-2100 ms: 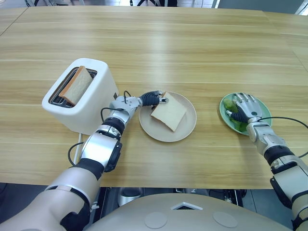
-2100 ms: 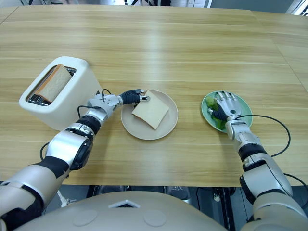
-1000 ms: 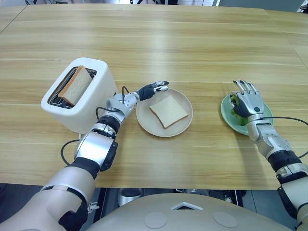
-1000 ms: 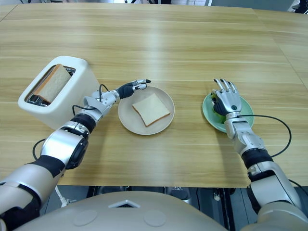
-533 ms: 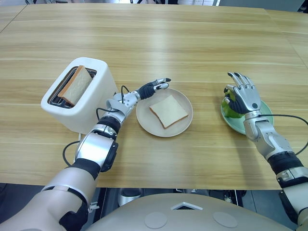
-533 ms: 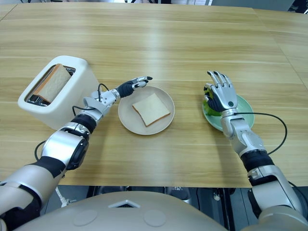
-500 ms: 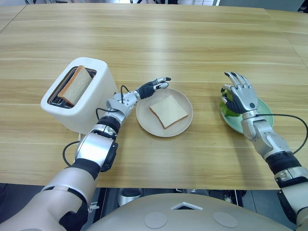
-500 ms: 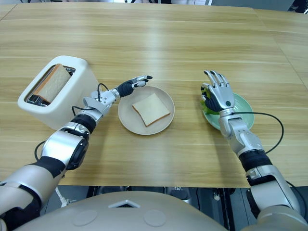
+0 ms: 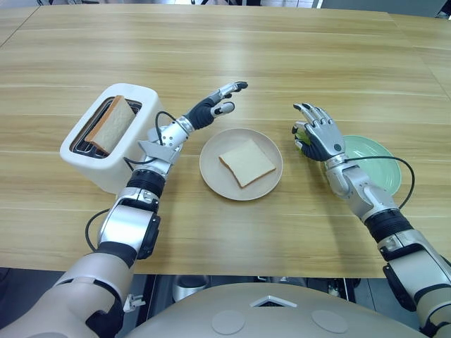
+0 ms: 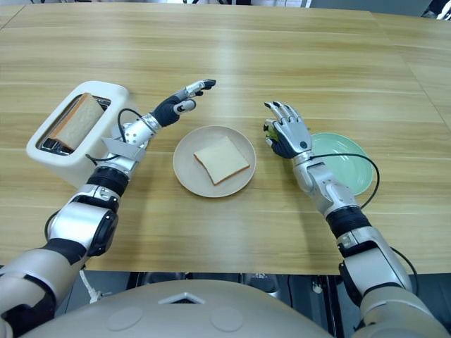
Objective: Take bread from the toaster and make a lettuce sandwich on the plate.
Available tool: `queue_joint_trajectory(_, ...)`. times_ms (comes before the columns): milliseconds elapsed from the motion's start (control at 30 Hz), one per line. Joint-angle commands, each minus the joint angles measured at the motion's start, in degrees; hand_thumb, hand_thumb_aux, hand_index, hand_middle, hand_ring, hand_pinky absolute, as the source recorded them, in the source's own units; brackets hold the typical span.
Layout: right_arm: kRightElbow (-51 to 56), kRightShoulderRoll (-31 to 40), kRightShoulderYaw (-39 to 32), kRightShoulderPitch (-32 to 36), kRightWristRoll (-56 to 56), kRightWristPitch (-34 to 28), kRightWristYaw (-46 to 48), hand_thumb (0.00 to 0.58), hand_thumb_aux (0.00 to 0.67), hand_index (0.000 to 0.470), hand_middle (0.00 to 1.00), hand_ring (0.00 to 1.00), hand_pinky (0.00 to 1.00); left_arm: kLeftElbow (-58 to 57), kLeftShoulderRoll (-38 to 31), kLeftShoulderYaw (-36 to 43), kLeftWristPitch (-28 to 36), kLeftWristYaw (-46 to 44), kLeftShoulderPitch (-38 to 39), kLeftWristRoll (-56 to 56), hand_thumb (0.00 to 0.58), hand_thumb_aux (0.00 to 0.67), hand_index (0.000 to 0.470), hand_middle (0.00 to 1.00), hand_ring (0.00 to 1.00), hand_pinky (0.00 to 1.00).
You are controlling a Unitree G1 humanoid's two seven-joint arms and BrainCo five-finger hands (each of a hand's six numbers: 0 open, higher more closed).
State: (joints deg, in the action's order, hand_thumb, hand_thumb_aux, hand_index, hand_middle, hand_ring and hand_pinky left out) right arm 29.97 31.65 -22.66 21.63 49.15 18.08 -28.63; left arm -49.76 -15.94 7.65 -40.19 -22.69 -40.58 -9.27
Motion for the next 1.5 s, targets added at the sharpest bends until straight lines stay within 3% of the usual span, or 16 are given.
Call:
queue_joint_trajectory(33,0.5,-2.0,-2.8,1.1,1.0,2.3,1.3,0.580,0.670,0.460,0.00,0.00,0.00,3.9,-1.1,-0.9,1.9,-0.5,1.2,1.4,0.000,0.000,0.000,0.00,0.00,0.00)
queue_joint_trajectory(233,0.6,-6.4,-6.9,3.4,2.8,4.4,2.6,0.580,0.670,0.460,0.00,0.00,0.00,9.4,-2.9,-2.8,4.2,-1.2,2.1,4.2,0.000,0.000,0.000,0.00,0.00,0.00)
queue_joint_trajectory(600,-2.4,-10.4,-8.3,3.6,2.8,6.4,3.0,0.580,0.670,0.460,0.00,0.00,0.00,10.9,-3.5,-3.1,5.7,-1.5,2.8,5.6,0.000,0.000,0.000,0.00,0.00,0.00)
queue_joint_trajectory(967,3.7,-16.2,-10.9,6.8,3.7,6.6,0.6,0.580,0.670,0.460,0.00,0.00,0.00,14.4,-4.7,-4.1,6.4,-0.3,3.8,5.1,0.000,0.000,0.000,0.00,0.00,0.00)
queue_joint_trajectory(1133,10.1,-19.3,-12.8,8.5,3.8,7.4,-1.4,0.580,0.670,0.460,0.00,0.00,0.00,28.2,-9.2,-6.0,8.3,5.6,7.6,-1.7,0.000,0.000,0.000,0.00,0.00,0.00)
queue_joint_trajectory(1267,17.0,-21.5,-14.3,10.2,4.2,7.4,-3.2,0.580,0.670,0.460,0.00,0.00,0.00,42.7,-16.3,-8.1,12.8,4.9,12.4,-7.9,0.000,0.000,0.000,0.00,0.00,0.00)
queue_joint_trajectory(1367,20.4,-22.8,-14.6,10.4,3.7,7.7,-4.2,0.580,0.670,0.460,0.00,0.00,0.00,49.9,-20.2,-10.8,15.9,2.8,13.1,-5.0,0.000,0.000,0.000,0.00,0.00,0.00)
queue_joint_trajectory(1400,21.5,-23.3,-14.9,10.3,3.7,7.8,-4.4,0.526,0.465,0.319,0.00,0.00,0.00,52.1,-22.2,-12.2,17.0,1.7,12.7,-3.9,0.000,0.000,0.000,0.00,0.00,0.00)
queue_joint_trajectory(1433,22.3,-23.6,-15.2,10.3,3.8,7.8,-4.5,0.526,0.465,0.319,0.00,0.00,0.00,53.4,-23.5,-13.1,17.6,0.9,12.3,-3.3,0.000,0.000,0.000,0.00,0.00,0.00)
queue_joint_trajectory(1467,22.9,-23.9,-15.4,10.4,3.8,7.8,-4.7,0.425,0.323,0.222,0.00,0.00,0.00,54.7,-24.9,-13.8,18.3,0.2,12.0,-3.0,0.000,0.000,0.000,0.00,0.00,0.00)
queue_joint_trajectory(1500,23.4,-24.1,-15.6,10.3,3.8,7.9,-4.9,0.000,0.000,0.000,0.00,0.00,0.00,55.9,-26.7,-14.7,19.1,-0.7,11.7,-2.8,0.000,0.000,0.000,0.00,0.00,0.00)
